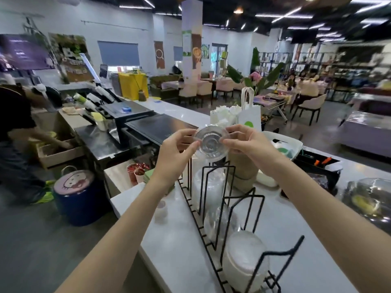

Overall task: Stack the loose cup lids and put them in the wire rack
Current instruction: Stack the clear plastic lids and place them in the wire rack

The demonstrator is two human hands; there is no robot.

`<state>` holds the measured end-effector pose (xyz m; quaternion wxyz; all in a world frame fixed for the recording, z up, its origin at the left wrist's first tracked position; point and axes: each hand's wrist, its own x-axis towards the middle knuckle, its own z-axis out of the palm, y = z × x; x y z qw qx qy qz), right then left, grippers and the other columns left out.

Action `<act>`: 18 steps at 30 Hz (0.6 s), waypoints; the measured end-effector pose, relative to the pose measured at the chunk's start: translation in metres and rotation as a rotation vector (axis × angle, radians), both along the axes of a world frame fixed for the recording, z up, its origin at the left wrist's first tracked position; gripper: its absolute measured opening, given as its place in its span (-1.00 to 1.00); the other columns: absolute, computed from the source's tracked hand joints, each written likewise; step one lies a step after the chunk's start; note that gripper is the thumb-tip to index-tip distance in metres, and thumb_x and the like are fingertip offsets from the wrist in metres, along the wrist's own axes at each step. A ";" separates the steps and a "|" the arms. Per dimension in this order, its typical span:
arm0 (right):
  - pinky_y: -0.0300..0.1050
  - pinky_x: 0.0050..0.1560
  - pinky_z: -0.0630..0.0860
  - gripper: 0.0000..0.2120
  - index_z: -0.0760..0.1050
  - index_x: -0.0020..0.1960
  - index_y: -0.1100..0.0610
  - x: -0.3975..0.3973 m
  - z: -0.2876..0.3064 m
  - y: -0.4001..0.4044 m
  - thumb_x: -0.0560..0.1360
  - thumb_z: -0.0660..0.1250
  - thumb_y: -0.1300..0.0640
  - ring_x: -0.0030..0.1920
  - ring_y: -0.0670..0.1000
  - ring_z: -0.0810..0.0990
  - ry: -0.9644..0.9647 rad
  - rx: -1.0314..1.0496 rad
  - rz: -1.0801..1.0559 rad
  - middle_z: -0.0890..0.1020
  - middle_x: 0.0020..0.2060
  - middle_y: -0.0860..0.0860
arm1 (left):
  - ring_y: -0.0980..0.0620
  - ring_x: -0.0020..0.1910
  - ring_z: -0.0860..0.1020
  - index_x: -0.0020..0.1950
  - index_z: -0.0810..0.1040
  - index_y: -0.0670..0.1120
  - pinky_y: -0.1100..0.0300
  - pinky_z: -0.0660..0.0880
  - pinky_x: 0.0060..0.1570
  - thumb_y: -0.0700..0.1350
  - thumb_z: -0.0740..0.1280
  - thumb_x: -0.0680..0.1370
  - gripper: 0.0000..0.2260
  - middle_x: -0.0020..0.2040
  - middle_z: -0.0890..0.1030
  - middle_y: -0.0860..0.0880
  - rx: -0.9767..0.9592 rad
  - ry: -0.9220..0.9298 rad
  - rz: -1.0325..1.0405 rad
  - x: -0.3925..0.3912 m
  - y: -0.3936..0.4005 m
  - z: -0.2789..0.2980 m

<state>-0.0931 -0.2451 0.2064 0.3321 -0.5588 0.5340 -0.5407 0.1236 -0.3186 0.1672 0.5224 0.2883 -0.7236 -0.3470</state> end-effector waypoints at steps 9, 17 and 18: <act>-0.12 0.02 0.48 -0.68 0.68 0.10 0.07 -0.023 -0.038 -0.037 0.36 0.58 0.19 -0.01 0.09 0.56 -0.073 0.350 0.083 0.68 -0.01 0.12 | 0.02 -0.08 0.75 0.10 0.65 -0.06 0.11 0.69 -0.09 -0.14 0.52 0.57 -0.86 -0.03 0.74 -0.09 0.265 0.035 -0.009 -0.005 -0.027 -0.049; -0.26 -0.32 0.60 -0.69 0.69 0.03 0.15 -0.036 -0.062 -0.049 0.31 0.58 0.15 -0.27 -0.07 0.63 -0.141 0.470 0.111 0.70 -0.16 0.07 | 0.12 -0.22 0.74 0.02 0.68 0.01 0.38 0.54 -0.29 -0.05 0.50 0.57 -0.94 -0.16 0.77 -0.03 0.346 -0.042 0.066 -0.009 -0.024 -0.075; -0.27 -0.35 0.58 -0.78 0.69 0.01 0.14 -0.037 -0.066 -0.050 0.37 0.56 0.18 -0.33 -0.09 0.63 -0.144 0.475 0.108 0.70 -0.17 0.07 | 0.10 -0.21 0.74 0.02 0.68 0.01 0.35 0.57 -0.29 -0.05 0.50 0.58 -0.94 -0.15 0.77 -0.03 0.351 -0.053 0.077 -0.010 -0.022 -0.077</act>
